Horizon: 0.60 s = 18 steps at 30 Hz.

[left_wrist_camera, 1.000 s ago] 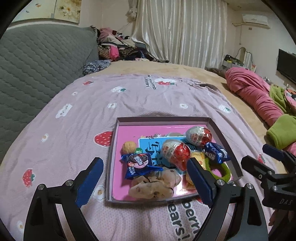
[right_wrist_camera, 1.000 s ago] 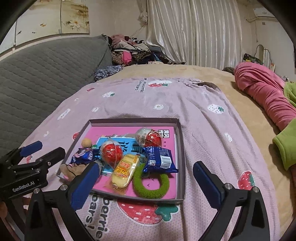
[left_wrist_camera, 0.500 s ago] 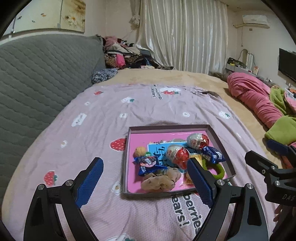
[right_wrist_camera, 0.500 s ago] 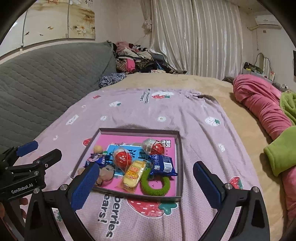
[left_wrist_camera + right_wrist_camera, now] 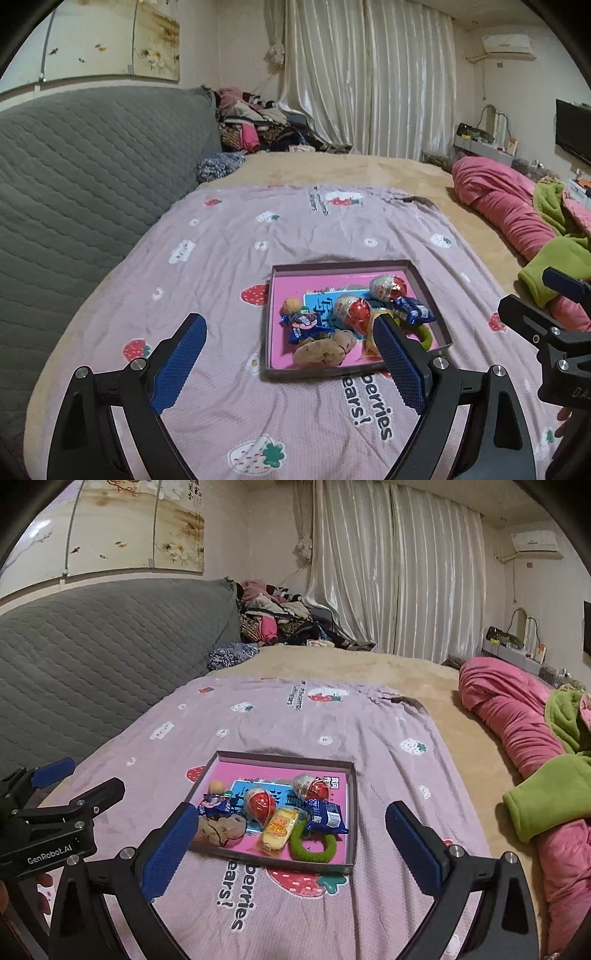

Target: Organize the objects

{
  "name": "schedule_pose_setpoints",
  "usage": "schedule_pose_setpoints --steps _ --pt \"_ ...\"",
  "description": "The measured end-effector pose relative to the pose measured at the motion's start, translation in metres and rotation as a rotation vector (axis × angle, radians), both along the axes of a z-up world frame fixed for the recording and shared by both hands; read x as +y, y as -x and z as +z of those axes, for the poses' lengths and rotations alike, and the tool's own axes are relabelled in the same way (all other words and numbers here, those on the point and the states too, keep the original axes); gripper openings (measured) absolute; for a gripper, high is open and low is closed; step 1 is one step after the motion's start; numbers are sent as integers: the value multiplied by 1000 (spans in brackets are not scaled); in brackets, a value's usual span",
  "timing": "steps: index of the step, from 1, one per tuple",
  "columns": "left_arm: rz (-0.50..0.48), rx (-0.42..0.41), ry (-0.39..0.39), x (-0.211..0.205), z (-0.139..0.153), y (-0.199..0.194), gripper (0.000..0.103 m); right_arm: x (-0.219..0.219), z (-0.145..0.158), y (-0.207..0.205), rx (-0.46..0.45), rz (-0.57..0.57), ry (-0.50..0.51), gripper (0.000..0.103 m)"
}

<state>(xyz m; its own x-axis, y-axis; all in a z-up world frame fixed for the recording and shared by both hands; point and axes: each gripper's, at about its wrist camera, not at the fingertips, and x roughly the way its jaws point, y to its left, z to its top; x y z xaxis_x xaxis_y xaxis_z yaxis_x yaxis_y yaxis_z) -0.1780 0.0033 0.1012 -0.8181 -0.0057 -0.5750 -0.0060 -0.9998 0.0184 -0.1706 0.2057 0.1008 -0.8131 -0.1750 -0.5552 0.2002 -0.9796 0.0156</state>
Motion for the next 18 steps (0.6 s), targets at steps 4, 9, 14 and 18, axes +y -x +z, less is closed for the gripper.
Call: schedule_pose_setpoints --steps 4,9,14,18 --pt "-3 22 -3 0 15 -21 92 1 15 -18 22 6 0 102" --pt "-9 31 -3 1 27 -44 92 2 28 -42 40 13 0 102" --pt "-4 29 1 2 26 -69 92 3 31 -62 39 24 -1 102" --pt "-8 20 -3 3 18 -87 92 7 28 -78 37 20 -2 102"
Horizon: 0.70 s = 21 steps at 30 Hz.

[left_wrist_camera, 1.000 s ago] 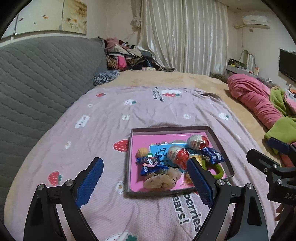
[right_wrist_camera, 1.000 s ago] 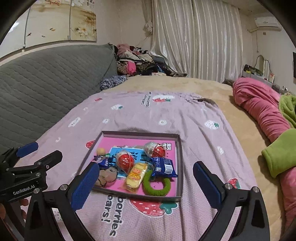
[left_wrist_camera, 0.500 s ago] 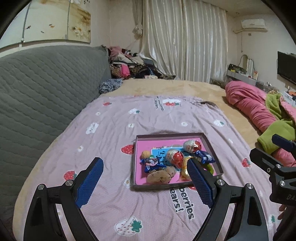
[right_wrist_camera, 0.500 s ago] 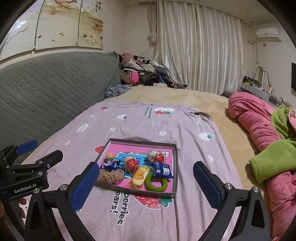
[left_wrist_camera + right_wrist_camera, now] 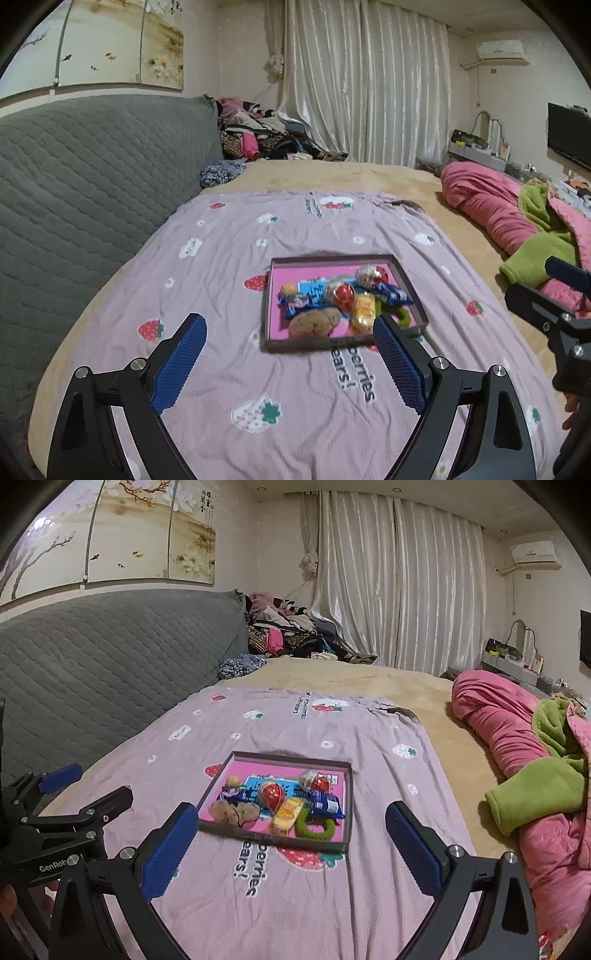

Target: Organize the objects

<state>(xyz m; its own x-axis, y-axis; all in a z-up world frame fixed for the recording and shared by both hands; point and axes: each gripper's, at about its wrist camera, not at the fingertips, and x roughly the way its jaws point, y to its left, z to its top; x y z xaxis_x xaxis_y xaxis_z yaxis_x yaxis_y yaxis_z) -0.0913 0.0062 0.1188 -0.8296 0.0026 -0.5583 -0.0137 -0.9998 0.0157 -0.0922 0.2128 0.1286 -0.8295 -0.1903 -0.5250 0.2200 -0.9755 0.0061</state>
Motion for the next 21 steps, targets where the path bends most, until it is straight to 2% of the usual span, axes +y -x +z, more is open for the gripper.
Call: schedule_pose_setpoints --steps 5,11,21 --pt "-9 -23 -1 2 -19 -16 92 5 -15 -16 -19 0 -1 102" --pt "-20 -40 1 9 -45 -28 92 15 -47 -28 -63 -8 16 102" --pt "-32 -110 20 21 -89 -29 92 23 -95 -40 -123 -5 20 102"
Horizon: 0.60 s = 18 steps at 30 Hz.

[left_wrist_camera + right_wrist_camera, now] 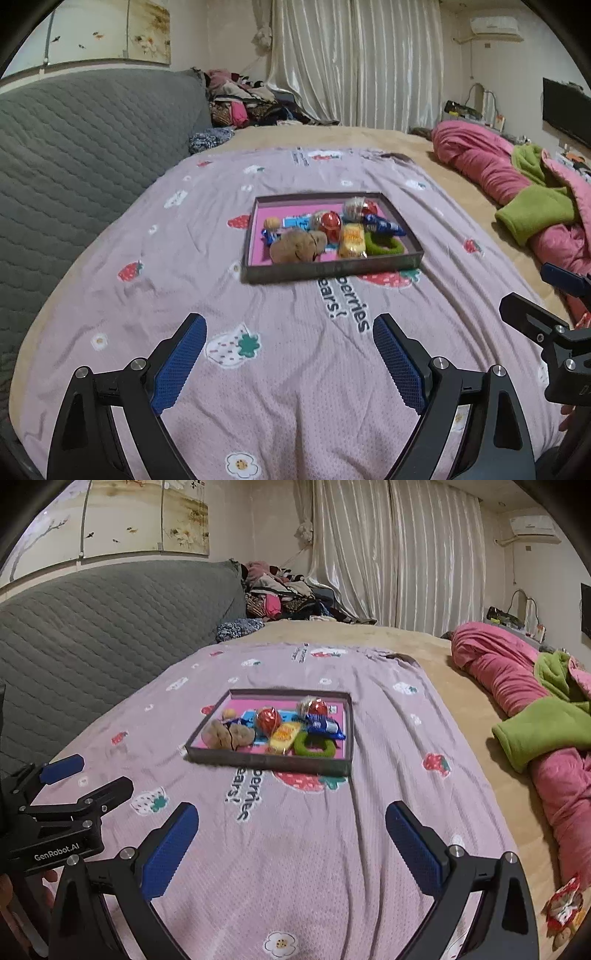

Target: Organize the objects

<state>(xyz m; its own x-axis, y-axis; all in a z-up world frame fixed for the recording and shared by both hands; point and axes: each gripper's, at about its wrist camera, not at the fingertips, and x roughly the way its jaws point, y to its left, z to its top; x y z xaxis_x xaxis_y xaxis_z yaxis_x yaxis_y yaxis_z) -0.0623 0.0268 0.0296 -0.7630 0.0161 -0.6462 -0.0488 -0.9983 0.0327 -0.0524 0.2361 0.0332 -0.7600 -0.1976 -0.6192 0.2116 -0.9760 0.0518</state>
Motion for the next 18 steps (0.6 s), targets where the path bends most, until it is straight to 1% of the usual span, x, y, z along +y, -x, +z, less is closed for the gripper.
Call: schedule_pose_setpoints --steps 9,14,18 --pt "3 -27 -3 2 -23 1 92 1 -21 0 -21 -3 1 102" --pt "-10 -9 -15 3 -34 1 92 -3 -33 -1 -19 -1 0 102" --pt "-12 -6 -21 3 -49 3 92 -3 -45 0 -13 -10 3 102"
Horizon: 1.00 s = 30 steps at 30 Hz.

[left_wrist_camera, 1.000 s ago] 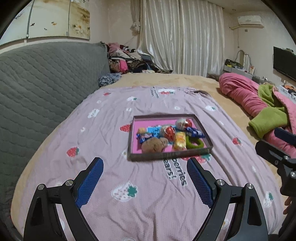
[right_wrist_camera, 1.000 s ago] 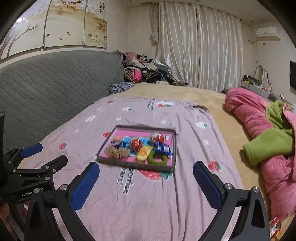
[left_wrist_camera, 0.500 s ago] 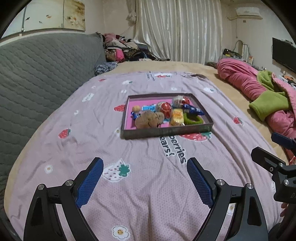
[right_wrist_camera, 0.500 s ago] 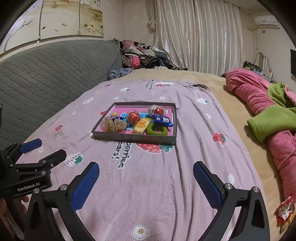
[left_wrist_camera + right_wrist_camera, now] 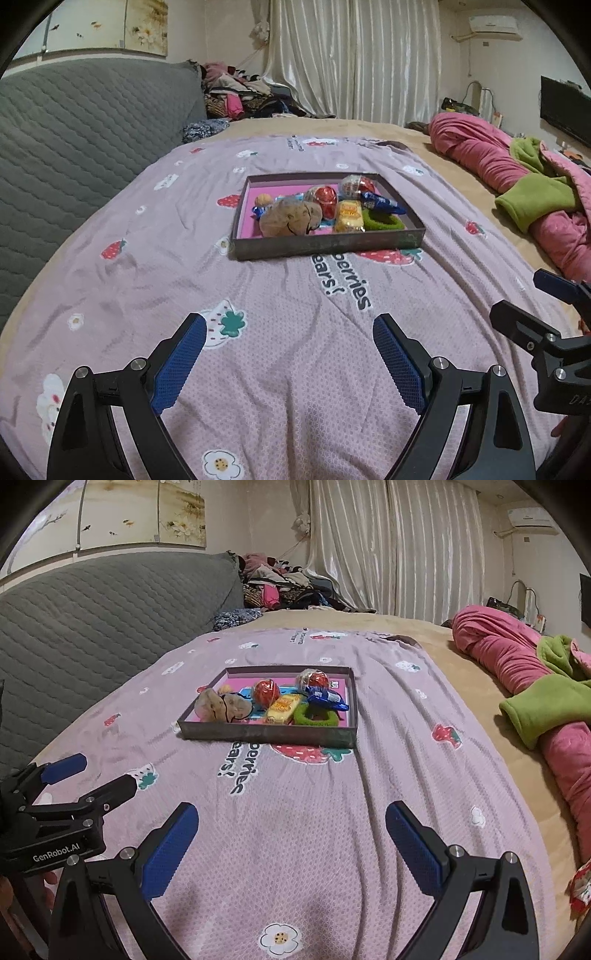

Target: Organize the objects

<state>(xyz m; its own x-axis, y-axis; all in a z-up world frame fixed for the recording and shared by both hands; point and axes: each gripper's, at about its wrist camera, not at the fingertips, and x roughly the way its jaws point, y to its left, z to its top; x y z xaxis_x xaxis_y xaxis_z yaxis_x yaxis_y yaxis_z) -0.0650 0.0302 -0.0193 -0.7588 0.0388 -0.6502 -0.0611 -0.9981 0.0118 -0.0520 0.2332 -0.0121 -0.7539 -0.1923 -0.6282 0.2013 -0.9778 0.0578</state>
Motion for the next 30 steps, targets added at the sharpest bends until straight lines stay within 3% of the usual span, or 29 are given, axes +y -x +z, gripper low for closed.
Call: schedule_pose_setpoints --steps 12,30 --pt "27 -11 12 -3 -36 14 92 0 -31 4 10 -15 -15 102" --pt "18 -1 -16 -1 -48 20 92 -9 -54 15 -19 1 -41 102"
